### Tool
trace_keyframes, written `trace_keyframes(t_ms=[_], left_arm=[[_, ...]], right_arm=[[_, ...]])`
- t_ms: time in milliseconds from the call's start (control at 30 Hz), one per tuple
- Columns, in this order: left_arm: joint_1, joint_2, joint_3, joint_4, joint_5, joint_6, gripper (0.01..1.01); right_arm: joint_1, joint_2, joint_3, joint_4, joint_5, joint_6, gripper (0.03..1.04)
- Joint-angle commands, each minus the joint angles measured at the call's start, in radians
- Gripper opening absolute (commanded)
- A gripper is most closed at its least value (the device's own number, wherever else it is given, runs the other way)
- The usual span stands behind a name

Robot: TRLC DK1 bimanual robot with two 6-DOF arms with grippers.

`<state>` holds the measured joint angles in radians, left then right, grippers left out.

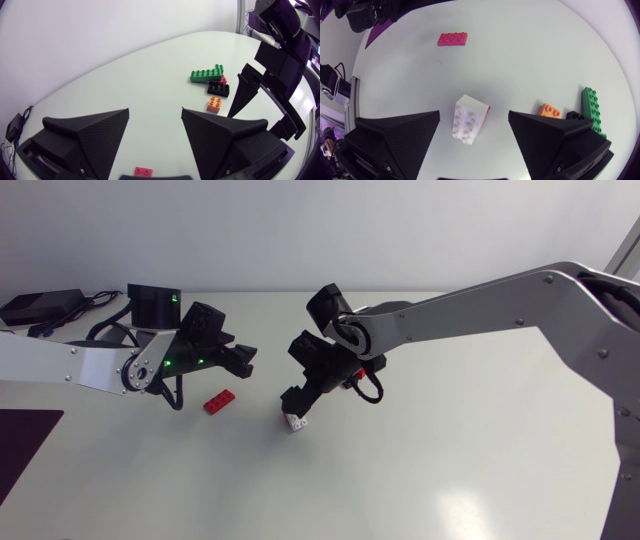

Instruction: Disassemble duplo

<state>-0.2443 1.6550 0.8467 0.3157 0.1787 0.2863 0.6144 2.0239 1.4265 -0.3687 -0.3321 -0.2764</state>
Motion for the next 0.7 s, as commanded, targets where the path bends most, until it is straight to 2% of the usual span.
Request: trace_keyframes(t_ms=[0, 400, 600, 667], left_arm=[[-0.009, -0.018, -0.017, 0.016, -0.002, -0.024, 0.743], [-0.018, -0.021, -0.02, 0.016, -0.002, -0.018, 0.743], [-0.023, -0.021, -0.021, 0.016, -0.002, -0.013, 0.743], [-0.023, -0.021, -0.021, 0.016, -0.002, -0.013, 0.743]], right_arm=[[0.011, 0.01, 0.003, -0.019, 0.005, 0.023, 0.98], [0.024, 0.064, 0.023, -0.016, 0.002, 0.005, 0.98], [0.022, 0.082, 0.038, -0.015, 0.002, 0.005, 0.94], [0.021, 0.084, 0.04, -0.015, 0.002, 0.006, 0.88]])
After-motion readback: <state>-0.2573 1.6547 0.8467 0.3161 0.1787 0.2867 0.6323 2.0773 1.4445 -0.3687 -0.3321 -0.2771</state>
